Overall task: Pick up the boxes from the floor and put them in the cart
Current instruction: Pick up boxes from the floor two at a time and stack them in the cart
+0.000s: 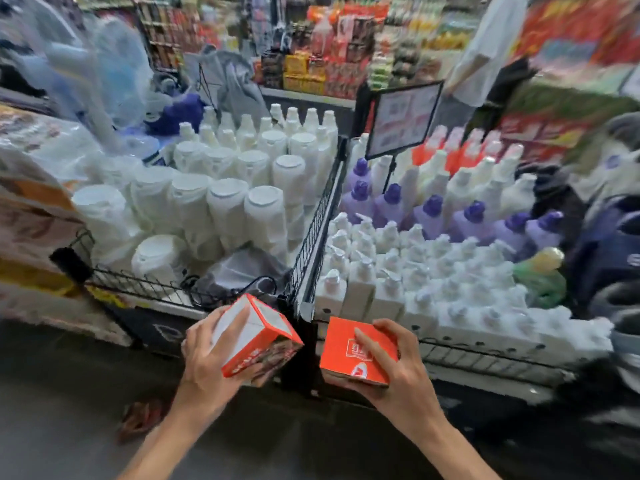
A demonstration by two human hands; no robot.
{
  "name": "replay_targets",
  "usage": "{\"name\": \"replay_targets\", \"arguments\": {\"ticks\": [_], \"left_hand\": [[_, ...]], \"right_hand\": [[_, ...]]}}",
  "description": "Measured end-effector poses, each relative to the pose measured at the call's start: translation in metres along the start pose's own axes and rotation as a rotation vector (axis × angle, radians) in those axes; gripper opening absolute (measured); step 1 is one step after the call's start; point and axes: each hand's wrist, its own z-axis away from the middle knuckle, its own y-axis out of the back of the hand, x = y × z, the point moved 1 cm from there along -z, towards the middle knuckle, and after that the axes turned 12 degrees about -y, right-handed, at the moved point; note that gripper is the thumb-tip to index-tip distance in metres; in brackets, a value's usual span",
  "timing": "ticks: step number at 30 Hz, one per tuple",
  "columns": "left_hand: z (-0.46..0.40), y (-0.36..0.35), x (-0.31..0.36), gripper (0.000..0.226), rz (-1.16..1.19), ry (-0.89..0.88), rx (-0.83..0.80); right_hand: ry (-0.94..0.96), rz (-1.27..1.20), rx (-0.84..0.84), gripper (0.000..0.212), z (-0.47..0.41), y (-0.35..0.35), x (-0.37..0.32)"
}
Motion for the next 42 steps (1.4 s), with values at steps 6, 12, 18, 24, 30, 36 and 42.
{"name": "replay_targets", "arguments": {"ticks": [6, 12, 18, 24, 30, 36, 42], "left_hand": [[-0.04, -0.038, 0.031, 0.081, 0.167, -0.167, -0.063], [-0.054, -0.106, 0.098, 0.103, 0.392, -0.386, -0.204], [-0.052, -0.176, 0.209, 0.111, 0.487, -0.609, -0.424], [-0.03, -0.232, 0.348, 0.097, 0.614, -0.859, -0.516], [0.013, -0.274, 0.476, 0.094, 0.681, -0.984, -0.652], [0.062, -0.302, 0.588, 0.085, 0.778, -1.002, -0.738], [0.1, -0.328, 0.671, 0.084, 0.838, -1.122, -0.828]], "right_hand": [[-0.204, 0.094, 0.148, 0.087, 0.059, 0.046, 0.007], [-0.452, 0.161, 0.349, 0.081, 0.15, 0.099, 0.018], [-0.722, 0.194, 0.566, 0.079, 0.252, 0.149, 0.036], [-0.91, 0.236, 0.754, 0.077, 0.357, 0.194, 0.062], [-1.038, 0.318, 0.886, 0.078, 0.458, 0.244, 0.089], [-1.15, 0.34, 1.009, 0.09, 0.541, 0.283, 0.11], [-1.274, 0.382, 1.113, 0.094, 0.605, 0.301, 0.122]]}}
